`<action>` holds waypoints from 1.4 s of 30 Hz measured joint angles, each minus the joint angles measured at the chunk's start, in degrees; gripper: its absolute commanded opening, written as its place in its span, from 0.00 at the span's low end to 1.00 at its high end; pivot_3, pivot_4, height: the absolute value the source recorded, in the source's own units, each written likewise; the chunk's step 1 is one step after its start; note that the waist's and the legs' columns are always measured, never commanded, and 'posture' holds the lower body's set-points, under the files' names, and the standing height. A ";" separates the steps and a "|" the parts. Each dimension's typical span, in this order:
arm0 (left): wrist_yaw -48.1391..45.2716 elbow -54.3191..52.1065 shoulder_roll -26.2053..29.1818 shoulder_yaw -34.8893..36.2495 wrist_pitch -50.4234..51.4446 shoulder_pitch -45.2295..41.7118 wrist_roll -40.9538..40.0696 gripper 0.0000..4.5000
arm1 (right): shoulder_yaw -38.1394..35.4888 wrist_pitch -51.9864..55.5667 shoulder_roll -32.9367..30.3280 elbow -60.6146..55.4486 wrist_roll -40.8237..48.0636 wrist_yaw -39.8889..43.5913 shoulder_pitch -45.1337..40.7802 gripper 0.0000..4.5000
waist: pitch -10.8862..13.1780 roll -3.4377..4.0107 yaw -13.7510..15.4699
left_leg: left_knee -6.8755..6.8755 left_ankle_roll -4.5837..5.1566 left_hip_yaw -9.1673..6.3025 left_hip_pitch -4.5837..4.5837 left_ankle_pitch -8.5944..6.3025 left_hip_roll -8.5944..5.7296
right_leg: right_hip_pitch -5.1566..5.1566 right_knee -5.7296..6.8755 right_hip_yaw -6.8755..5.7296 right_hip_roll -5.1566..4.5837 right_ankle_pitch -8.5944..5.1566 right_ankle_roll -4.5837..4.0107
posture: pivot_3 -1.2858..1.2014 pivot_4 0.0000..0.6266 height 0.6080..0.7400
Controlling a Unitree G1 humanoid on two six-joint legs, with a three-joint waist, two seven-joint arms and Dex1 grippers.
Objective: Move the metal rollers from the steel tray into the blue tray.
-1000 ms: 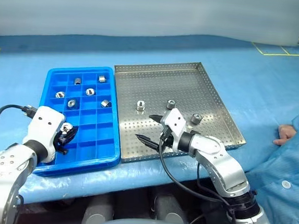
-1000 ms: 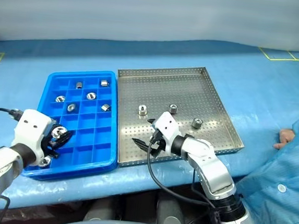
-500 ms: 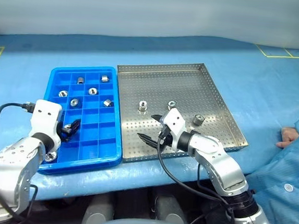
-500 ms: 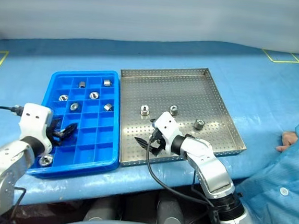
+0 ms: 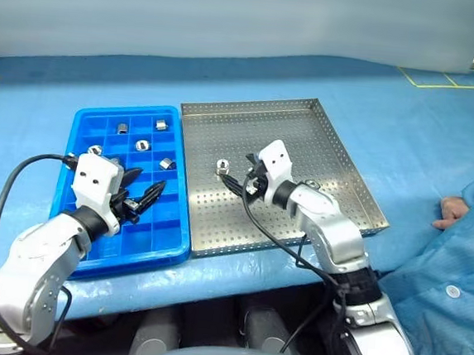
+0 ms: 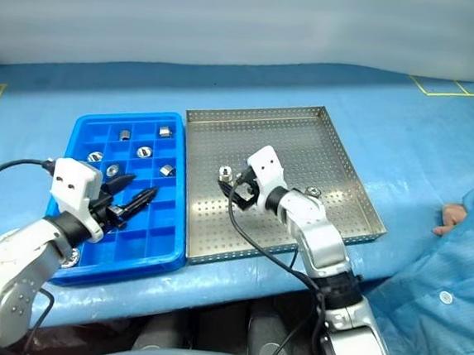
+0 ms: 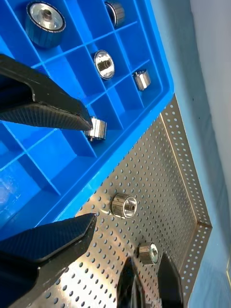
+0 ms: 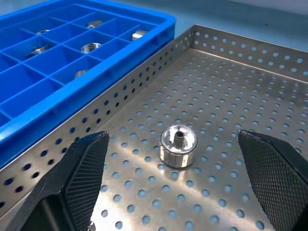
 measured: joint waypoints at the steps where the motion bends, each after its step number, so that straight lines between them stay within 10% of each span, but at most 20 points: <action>1: 0.00 0.07 0.28 -0.69 -0.57 0.08 0.00 0.66 | -0.09 -0.43 1.38 3.33 -0.44 -0.53 -2.01 1.00 | 0.00 0.00 -0.10 | 0.00 0.00 0.01 0.00 0.00 0.00 | -0.01 0.00 0.01 0.01 0.04 -0.05 | 0.49 0.24 1.00; 14: 2.02 0.03 0.81 -4.95 -4.24 3.24 -0.54 0.66 | -3.74 -8.20 11.04 36.17 -2.80 -5.13 -14.14 1.00 | 0.02 0.03 0.12 | -0.06 0.00 -0.04 -0.05 -0.01 0.03 | 0.02 -0.04 -0.01 -0.03 0.12 -0.18 | 0.51 0.24 1.00; 18: 3.00 0.01 0.87 -5.14 -4.28 3.51 -0.94 0.67 | -5.21 -10.54 11.51 40.69 -3.32 -6.35 -16.22 0.79 | 0.01 0.04 0.09 | -0.06 0.00 -0.07 0.00 0.00 0.03 | 0.04 -0.02 -0.03 -0.01 0.12 -0.18 | 0.51 0.24 1.00; 28: 5.14 -0.03 2.29 -3.69 -4.23 4.63 -1.24 0.67 | -4.95 -9.81 11.47 35.57 -3.87 -5.20 -13.28 0.40 | 0.02 0.06 0.12 | -0.09 0.00 -0.14 -0.04 -0.01 0.04 | -0.01 -0.02 -0.04 -0.01 0.11 -0.18 | 0.51 0.24 1.00; 42: 10.05 -1.10 3.08 3.47 -2.11 9.64 -1.01 0.67 | -0.23 -7.35 15.17 19.86 -3.35 0.05 -13.59 0.40 | 0.07 0.12 1.55 | -0.22 -0.01 -0.15 -0.13 -0.01 0.14 | -0.12 -0.07 -0.13 -0.15 0.05 -0.23 | 0.54 0.24 1.00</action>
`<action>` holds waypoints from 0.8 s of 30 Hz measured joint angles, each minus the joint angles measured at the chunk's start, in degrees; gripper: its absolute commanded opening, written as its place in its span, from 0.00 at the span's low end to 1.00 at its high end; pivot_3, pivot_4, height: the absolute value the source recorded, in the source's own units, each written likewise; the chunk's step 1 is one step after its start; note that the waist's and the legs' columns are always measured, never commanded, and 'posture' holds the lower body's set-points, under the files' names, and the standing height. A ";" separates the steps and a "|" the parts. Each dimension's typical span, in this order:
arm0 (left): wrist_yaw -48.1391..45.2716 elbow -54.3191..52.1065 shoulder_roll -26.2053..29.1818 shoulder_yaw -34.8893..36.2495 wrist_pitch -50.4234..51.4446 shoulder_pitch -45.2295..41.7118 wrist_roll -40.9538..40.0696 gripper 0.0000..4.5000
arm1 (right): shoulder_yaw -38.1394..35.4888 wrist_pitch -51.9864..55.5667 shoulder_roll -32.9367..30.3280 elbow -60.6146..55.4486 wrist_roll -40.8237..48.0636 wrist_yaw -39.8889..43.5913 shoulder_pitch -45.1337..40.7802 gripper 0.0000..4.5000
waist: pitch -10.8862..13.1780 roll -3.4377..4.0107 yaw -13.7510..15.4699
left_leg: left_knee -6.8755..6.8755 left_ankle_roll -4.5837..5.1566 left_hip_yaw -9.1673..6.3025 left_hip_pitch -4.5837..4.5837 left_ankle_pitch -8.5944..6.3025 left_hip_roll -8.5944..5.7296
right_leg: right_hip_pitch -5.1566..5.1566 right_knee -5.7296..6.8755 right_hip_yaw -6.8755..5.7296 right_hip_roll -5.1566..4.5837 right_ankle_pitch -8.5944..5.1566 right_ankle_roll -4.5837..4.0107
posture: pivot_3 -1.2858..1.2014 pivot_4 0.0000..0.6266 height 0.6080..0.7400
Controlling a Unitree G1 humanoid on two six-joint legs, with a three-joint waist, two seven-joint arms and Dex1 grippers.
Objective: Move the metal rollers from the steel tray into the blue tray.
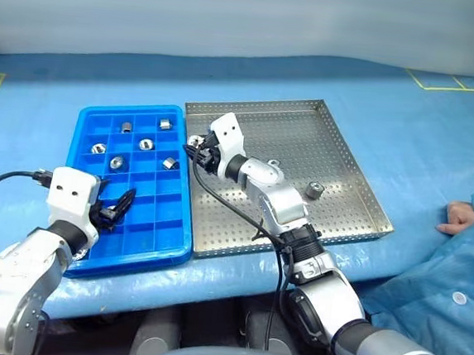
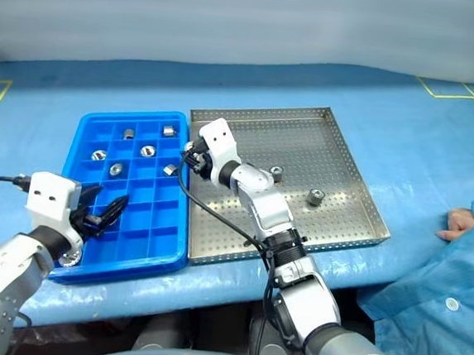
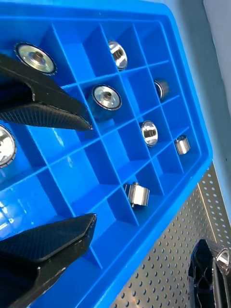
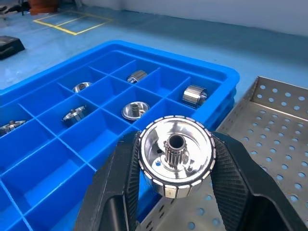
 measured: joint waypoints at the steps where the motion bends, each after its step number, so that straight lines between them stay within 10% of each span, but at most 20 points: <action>1: 0.03 -0.57 -0.02 0.47 0.00 0.93 0.01 0.67 | 0.12 0.05 0.10 -0.01 0.62 1.32 0.00 0.40 | 0.00 0.00 0.04 | 0.00 0.02 0.03 -0.01 -0.02 0.00 | 0.00 -0.05 0.01 -0.01 0.01 0.01 | 0.54 0.24 1.00; 24: 2.51 -2.99 -1.40 3.75 -1.01 5.99 0.21 0.67 | 6.21 -8.00 3.93 16.66 0.68 7.71 -5.28 0.40 | -0.05 -0.07 2.38 | -0.69 -0.36 0.04 0.11 0.18 -0.01 | -0.34 0.12 -0.14 0.25 -0.21 -0.39 | 0.58 0.24 1.00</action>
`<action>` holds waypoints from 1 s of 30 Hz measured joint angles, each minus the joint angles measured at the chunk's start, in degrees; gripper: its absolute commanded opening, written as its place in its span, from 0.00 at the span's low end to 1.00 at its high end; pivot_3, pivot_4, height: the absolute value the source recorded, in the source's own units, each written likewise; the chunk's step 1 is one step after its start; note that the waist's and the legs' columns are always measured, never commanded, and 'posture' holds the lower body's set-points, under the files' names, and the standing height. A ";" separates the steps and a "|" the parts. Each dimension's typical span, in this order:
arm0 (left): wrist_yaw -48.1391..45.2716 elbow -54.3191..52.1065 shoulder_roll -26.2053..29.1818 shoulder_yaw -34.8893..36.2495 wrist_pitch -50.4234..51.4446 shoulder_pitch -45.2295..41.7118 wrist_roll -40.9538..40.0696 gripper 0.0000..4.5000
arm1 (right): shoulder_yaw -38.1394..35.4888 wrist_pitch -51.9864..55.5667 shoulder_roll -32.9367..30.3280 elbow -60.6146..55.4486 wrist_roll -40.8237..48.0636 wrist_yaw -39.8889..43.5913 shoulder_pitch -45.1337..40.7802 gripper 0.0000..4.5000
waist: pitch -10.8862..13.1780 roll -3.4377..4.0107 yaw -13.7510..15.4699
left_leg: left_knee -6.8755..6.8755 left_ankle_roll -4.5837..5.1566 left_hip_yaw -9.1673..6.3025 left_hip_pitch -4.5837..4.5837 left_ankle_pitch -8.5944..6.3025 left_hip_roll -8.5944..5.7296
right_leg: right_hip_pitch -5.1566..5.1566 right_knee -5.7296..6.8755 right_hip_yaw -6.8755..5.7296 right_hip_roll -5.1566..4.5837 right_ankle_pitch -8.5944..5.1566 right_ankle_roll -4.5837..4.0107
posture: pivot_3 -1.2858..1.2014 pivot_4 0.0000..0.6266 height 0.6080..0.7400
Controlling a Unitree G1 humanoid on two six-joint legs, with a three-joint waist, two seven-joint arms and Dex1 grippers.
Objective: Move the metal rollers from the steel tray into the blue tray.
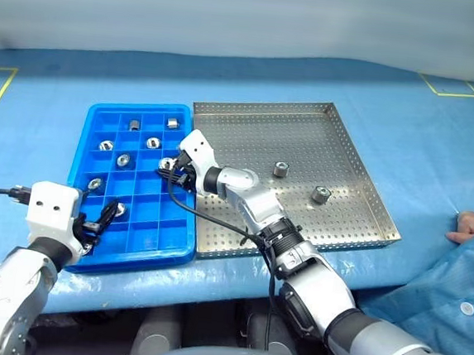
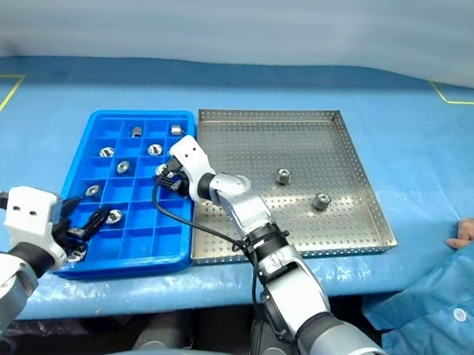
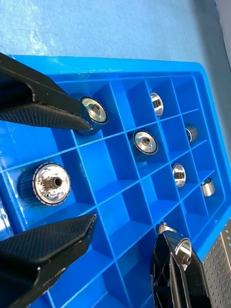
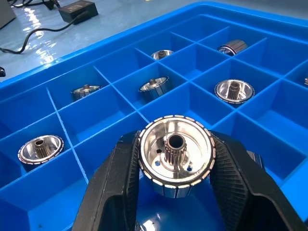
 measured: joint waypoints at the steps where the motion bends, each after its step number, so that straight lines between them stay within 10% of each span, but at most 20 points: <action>1: 0.02 0.00 -0.01 0.00 -0.01 -0.02 0.00 0.67 | 0.46 -0.12 0.02 0.03 -0.01 0.06 -0.09 0.40 | 0.00 0.00 -0.02 | -0.02 0.00 0.00 0.00 0.00 0.00 | -0.01 0.00 0.00 0.01 -0.01 -0.02 | 0.58 0.24 1.00; 21: 2.16 -0.01 -3.20 -2.31 -1.50 2.24 0.72 0.67 | 6.33 -4.80 0.15 0.64 -1.43 0.76 -3.09 0.40 | -0.02 -0.04 1.04 | -0.16 -0.08 0.01 -0.09 -0.01 -0.02 | -0.15 0.03 -0.06 -0.03 -0.09 -0.17 | 0.59 0.24 1.00; 27: 2.41 0.00 -3.25 -3.46 -1.65 2.01 1.05 0.67 | 6.25 -4.63 0.17 2.12 -0.99 1.19 -4.11 0.81 | -0.02 -0.04 1.00 | -0.20 -0.09 0.02 -0.11 -0.01 -0.01 | -0.17 0.03 -0.11 -0.02 -0.09 -0.18 | 0.58 0.24 1.00; 30: 2.40 0.01 -3.21 -4.07 -1.65 1.25 1.06 0.67 | 6.01 -4.36 0.16 -0.41 -0.45 0.81 -4.07 0.81 | -0.01 -0.04 1.00 | -0.20 -0.09 0.01 -0.14 -0.01 -0.01 | -0.18 0.04 -0.15 -0.02 -0.09 -0.18 | 0.58 0.24 1.00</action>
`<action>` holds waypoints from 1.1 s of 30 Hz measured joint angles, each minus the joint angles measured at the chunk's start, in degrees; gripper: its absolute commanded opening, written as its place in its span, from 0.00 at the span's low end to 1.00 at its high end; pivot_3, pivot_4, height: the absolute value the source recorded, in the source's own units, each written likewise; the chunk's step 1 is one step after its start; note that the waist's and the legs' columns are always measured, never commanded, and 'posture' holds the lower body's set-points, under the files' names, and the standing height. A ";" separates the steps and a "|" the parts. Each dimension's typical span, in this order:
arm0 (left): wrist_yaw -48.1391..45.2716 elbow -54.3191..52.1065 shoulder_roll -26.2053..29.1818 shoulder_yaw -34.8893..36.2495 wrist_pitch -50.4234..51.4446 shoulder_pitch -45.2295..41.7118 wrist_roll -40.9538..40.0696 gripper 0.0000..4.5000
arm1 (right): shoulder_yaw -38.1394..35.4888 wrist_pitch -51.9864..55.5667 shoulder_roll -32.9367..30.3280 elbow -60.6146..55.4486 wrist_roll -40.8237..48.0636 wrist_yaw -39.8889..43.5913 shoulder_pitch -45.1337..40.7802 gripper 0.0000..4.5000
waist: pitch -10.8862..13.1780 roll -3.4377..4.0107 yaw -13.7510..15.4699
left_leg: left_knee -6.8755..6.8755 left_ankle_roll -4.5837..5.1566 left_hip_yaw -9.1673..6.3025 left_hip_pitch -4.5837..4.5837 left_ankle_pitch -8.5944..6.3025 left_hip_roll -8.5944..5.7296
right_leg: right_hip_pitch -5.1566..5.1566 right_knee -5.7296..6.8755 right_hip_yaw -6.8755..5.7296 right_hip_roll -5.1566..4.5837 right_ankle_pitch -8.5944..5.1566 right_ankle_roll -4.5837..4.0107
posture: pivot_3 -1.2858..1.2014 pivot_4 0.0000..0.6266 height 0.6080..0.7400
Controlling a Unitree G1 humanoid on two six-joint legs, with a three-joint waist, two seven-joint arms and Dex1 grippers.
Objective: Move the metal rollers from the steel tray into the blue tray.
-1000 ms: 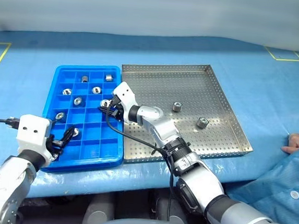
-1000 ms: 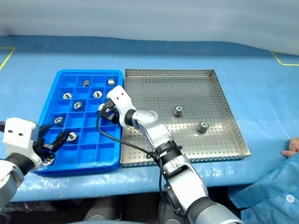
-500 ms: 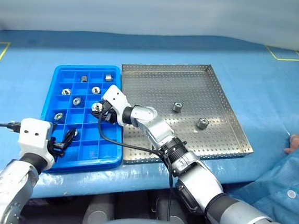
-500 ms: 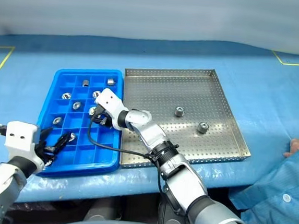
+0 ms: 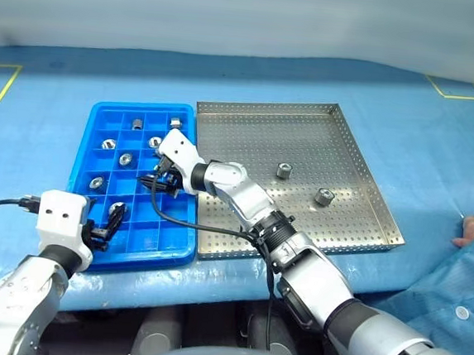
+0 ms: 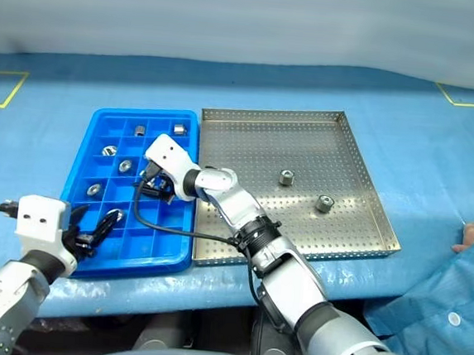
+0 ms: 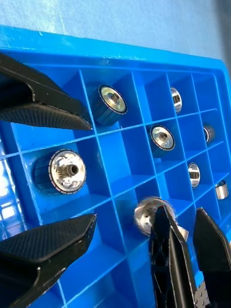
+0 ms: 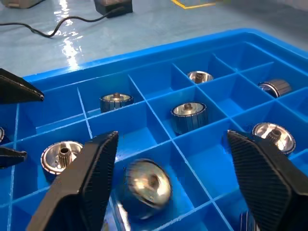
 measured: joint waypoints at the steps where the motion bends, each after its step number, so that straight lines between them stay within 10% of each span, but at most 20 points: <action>1: 0.00 0.00 0.01 -0.31 0.00 -0.46 0.00 0.67 | -0.19 0.17 -0.01 -1.21 0.27 -0.31 0.02 0.81 | 0.00 0.00 0.01 | 0.01 -0.01 0.00 -0.04 0.01 0.00 | -0.01 0.00 -0.03 0.00 0.00 0.00 | 0.58 0.24 1.00; 18: -7.62 6.60 -0.19 -12.92 -5.12 -16.65 -2.79 0.67 | -12.48 23.60 -21.85 -45.22 -7.47 -13.63 26.13 0.81 | -0.10 -0.03 -1.86 | 0.19 -0.03 0.03 -0.04 0.03 0.05 | 0.04 0.08 0.07 0.23 -0.06 0.12 | 0.49 0.24 1.00; 33: -8.69 10.75 1.34 -17.06 -5.72 -18.65 -2.18 0.67 | -18.60 16.66 -16.62 -27.24 -8.21 -23.82 21.87 0.81 | -0.11 -0.06 -4.30 | 0.24 -0.01 0.21 -0.13 0.02 -0.06 | -0.01 -0.03 0.44 0.19 0.38 0.60 | 0.51 0.24 1.00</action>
